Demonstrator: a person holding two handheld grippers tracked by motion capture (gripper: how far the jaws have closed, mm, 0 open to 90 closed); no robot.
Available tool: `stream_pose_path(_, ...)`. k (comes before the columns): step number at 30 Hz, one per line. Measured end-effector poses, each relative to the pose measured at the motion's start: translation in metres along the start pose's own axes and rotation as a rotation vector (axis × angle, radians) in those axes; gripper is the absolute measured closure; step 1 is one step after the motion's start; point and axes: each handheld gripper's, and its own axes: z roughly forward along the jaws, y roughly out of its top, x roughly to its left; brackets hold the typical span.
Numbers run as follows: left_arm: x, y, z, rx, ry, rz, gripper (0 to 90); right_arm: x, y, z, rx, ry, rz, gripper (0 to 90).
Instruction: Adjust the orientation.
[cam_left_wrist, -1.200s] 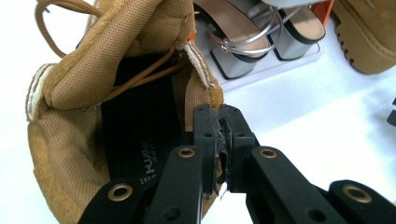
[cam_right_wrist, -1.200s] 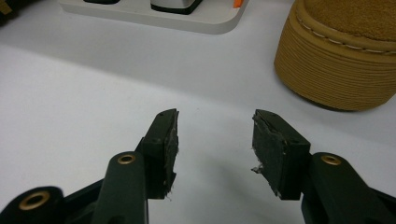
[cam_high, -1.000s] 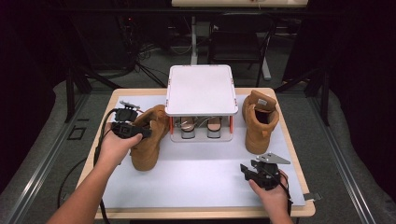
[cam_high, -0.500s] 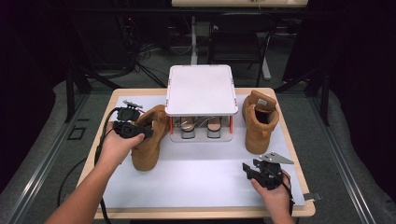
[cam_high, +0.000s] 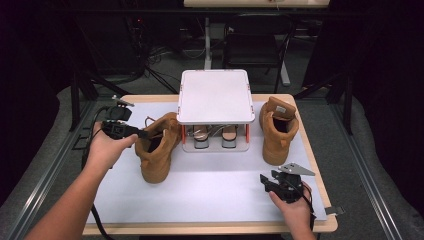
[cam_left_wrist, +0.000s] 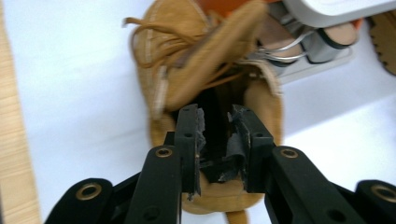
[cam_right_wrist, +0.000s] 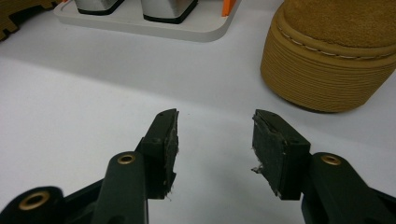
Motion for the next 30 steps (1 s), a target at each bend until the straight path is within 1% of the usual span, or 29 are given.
stream_pose_path(2, 0.007, 0.0, 0.0, 0.013, 0.009, -0.013, 72.8, -0.001, 0.0, 0.0, -0.003, -0.001, 0.001, 50.3)
stream_pose_path(7, 0.015, 0.001, 0.004, 0.028, 0.029, -0.02, 71.6, 0.0, 0.0, 0.001, 0.002, 0.002, -0.001, 50.2)
stream_pose_path(12, 0.021, 0.0, 0.012, 0.045, 0.027, -0.046, 69.1, 0.0, 0.0, 0.001, 0.005, 0.0, -0.003, 50.2)
stream_pose_path(17, 0.025, 0.001, 0.022, 0.072, 0.025, -0.051, 66.5, 0.0, 0.0, 0.001, 0.003, 0.002, -0.005, 50.2)
stream_pose_path(18, 0.025, 0.002, 0.024, 0.081, 0.018, -0.048, 66.1, 0.0, 0.0, 0.001, 0.002, 0.005, -0.002, 50.2)
stream_pose_path(20, 0.025, 0.002, 0.029, 0.096, 0.018, -0.044, 66.0, -0.001, -0.001, 0.002, 0.006, 0.004, -0.004, 50.3)
stream_pose_path(23, 0.024, 0.003, 0.036, 0.122, 0.029, -0.03, 66.8, -0.001, 0.0, 0.001, 0.005, 0.006, -0.002, 50.2)
stream_pose_path(24, 0.023, 0.003, 0.037, 0.126, 0.032, -0.028, 67.6, -0.001, 0.0, 0.001, 0.006, 0.005, -0.001, 50.3)
stream_pose_path(26, 0.024, 0.004, 0.044, 0.148, 0.037, -0.03, 68.3, -0.001, 0.0, 0.001, 0.004, 0.008, -0.001, 50.2)
stream_pose_path(28, 0.024, 0.004, 0.045, 0.149, 0.038, -0.03, 68.6, -0.001, 0.0, 0.001, 0.006, 0.007, -0.005, 50.2)
stream_pose_path(30, 0.024, 0.005, 0.047, 0.161, 0.039, -0.025, 68.8, 0.0, 0.0, 0.001, 0.003, 0.011, -0.005, 50.2)
